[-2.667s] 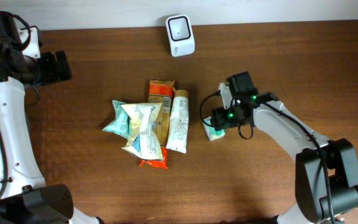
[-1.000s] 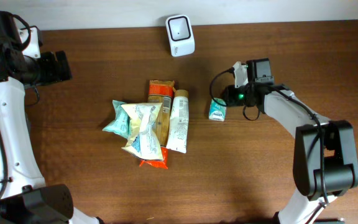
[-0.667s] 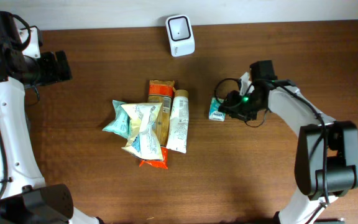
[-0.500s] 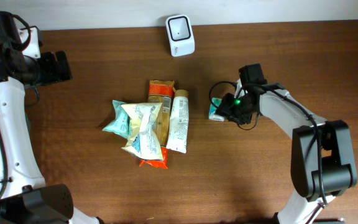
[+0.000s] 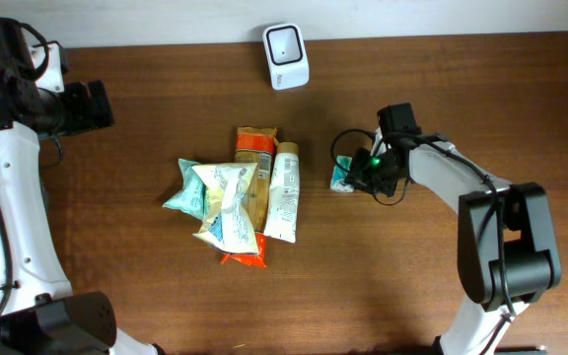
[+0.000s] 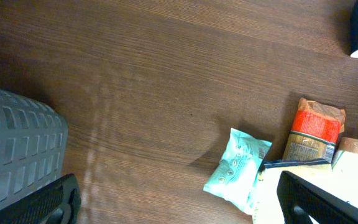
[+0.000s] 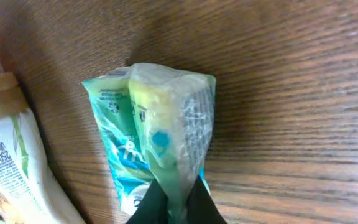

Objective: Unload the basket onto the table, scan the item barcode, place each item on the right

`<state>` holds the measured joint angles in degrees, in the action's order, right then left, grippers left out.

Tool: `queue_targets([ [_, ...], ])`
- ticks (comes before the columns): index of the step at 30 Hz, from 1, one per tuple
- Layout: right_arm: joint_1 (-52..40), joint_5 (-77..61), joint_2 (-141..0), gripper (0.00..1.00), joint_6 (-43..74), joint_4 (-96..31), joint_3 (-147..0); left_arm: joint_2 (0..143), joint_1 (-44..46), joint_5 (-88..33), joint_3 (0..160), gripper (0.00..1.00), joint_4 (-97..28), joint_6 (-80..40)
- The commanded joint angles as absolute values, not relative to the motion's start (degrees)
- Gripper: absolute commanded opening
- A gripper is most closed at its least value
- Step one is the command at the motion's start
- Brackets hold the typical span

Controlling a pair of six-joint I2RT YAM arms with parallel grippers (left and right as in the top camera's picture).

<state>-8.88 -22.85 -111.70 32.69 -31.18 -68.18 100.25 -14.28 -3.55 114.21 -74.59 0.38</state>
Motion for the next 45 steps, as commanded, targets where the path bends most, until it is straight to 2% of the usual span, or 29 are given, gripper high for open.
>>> queue_targets([
  [1, -8.95, -22.15, -113.60, 0.04, 31.27, -31.64, -67.42, 100.03, -14.41, -3.18, 114.48, 0.99, -74.67, 0.86],
  [5, -8.27, -30.37, -110.24, 0.04, 25.02, -31.70, -69.10, 100.03, -14.41, -3.18, 114.48, 0.99, -74.67, 0.86],
  [11, -1.13, -57.17, -101.30, 0.04, 21.08, -31.14, -70.15, 100.03, -14.41, -3.18, 114.48, 0.99, -74.67, 0.86],
  [16, 1.30, -84.05, -100.77, 0.04, 23.70, -20.88, -70.17, 100.03, -14.41, -3.18, 114.48, 0.99, -74.67, 0.86],
  [19, 1.02, -88.92, -100.71, 0.04, 30.61, -14.68, -70.22, 100.03, -14.41, -3.18, 114.48, 0.99, -74.67, 0.86],
  [23, -1.17, -87.57, -95.98, 0.04, 42.98, -1.58, -70.74, 100.03, -14.41, -3.18, 114.48, 0.99, -74.67, 0.86],
  [27, -4.93, -84.75, -91.39, 0.04, 63.37, 24.38, -70.85, 100.03, -14.41, -3.18, 114.48, 0.99, -74.67, 0.86],
  [29, -6.74, -84.62, -91.39, 0.04, 66.65, 29.34, -70.83, 100.03, -14.41, -3.18, 114.48, 0.99, -74.67, 0.86],
  [31, -7.55, -84.64, -92.49, 0.04, 65.21, 29.19, -70.81, 100.03, -14.41, -3.18, 114.48, 0.99, -74.67, 0.86],
  [34, -9.52, -83.31, -95.24, 0.04, 57.34, 22.90, -70.76, 100.03, -14.41, -3.18, 114.48, 0.99, -74.67, 0.86],
  [37, -11.84, -74.78, -98.98, 0.04, 41.43, 4.27, -70.78, 100.03, -14.41, -3.18, 114.48, 0.99, -74.67, 0.86],
  [41, -14.31, -55.48, -99.15, 0.04, 26.87, -22.46, -73.52, 100.03, -14.41, -3.18, 114.48, 0.99, -74.67, 0.86],
  [45, -16.86, -24.93, -99.96, 0.04, 16.12, -54.78, -95.55, 100.03, -14.41, -3.18, 114.48, 0.99, -74.67, 0.86],
])
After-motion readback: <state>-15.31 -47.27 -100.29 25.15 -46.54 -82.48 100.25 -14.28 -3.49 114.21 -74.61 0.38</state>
